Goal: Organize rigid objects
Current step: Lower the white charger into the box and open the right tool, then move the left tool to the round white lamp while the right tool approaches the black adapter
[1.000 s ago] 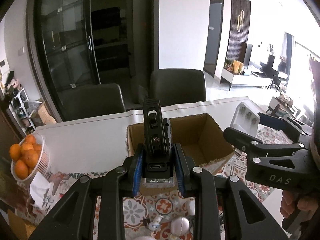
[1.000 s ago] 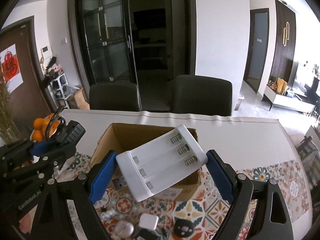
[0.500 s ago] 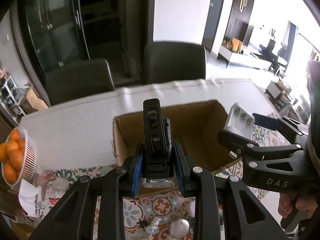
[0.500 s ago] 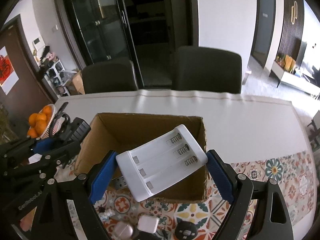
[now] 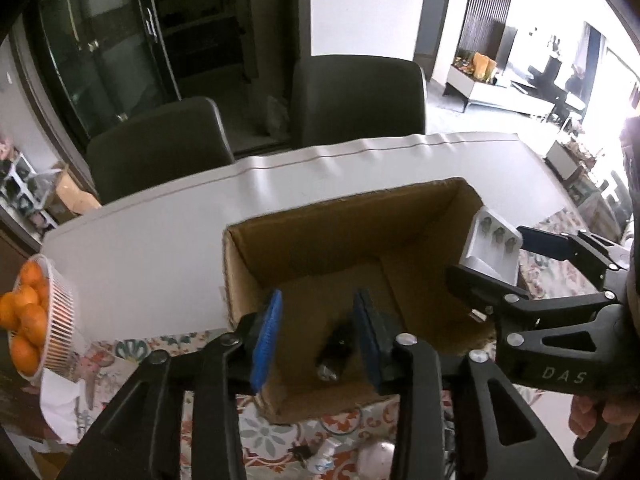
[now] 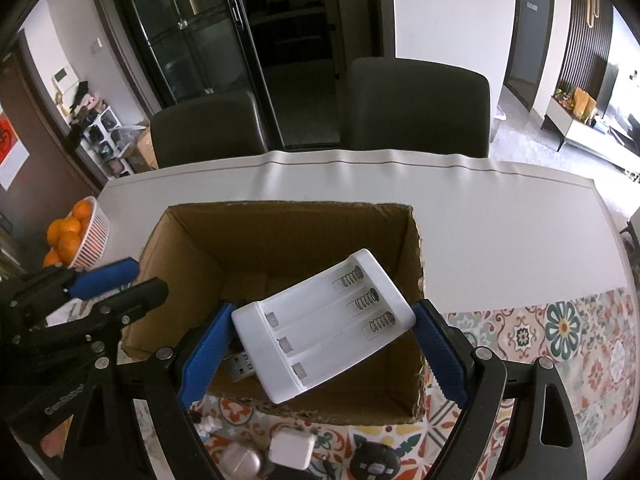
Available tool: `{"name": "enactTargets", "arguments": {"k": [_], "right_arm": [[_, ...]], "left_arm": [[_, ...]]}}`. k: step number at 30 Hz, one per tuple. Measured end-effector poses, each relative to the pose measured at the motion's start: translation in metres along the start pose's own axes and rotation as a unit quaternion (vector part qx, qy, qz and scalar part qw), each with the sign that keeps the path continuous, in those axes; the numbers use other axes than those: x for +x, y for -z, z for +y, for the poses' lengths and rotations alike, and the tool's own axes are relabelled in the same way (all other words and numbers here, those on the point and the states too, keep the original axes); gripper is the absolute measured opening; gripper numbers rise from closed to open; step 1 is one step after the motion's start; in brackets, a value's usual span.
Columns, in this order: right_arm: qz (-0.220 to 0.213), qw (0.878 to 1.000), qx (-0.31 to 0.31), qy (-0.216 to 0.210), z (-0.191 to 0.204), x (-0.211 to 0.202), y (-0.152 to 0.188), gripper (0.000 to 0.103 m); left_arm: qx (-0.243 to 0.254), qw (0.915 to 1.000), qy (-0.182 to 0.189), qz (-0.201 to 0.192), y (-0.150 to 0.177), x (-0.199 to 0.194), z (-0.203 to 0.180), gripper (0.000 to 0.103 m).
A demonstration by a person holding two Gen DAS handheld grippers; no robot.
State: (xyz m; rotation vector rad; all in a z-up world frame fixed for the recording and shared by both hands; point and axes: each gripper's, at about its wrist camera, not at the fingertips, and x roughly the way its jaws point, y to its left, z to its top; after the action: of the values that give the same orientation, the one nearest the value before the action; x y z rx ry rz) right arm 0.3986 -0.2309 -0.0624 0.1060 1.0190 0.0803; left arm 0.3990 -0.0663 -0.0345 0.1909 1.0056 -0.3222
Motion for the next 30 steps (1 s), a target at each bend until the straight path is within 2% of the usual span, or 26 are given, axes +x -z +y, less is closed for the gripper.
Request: {"name": "enactTargets", "arguments": {"k": [4, 12, 14, 18, 22, 30], "right_arm": [[0.001, 1.0, -0.004, 0.0, 0.003, 0.001, -0.001, 0.089], [-0.009, 1.0, -0.011, 0.026, 0.018, -0.004, 0.007, 0.091], [-0.01, 0.999, -0.011, 0.03, 0.021, -0.008, 0.01, 0.091], [-0.028, 0.999, -0.005, 0.039, 0.028, -0.028, 0.021, 0.091], [-0.069, 0.996, -0.008, 0.055, 0.04, -0.061, 0.039, 0.091], [-0.124, 0.989, -0.025, 0.07, 0.065, -0.109, 0.073, 0.091]], "left_arm": [[-0.002, 0.999, -0.041, -0.019, 0.005, -0.009, 0.006, 0.061], [-0.012, 0.9943, -0.095, -0.045, 0.023, -0.031, 0.022, 0.073], [-0.015, 0.9937, -0.099, -0.05, 0.027, -0.038, 0.023, 0.074], [-0.025, 0.9921, -0.101, -0.071, 0.043, -0.061, 0.026, 0.083], [-0.03, 0.9905, -0.103, -0.086, 0.06, -0.083, 0.025, 0.085], [-0.033, 0.9862, -0.11, -0.119, 0.098, -0.123, 0.024, 0.091]]}}
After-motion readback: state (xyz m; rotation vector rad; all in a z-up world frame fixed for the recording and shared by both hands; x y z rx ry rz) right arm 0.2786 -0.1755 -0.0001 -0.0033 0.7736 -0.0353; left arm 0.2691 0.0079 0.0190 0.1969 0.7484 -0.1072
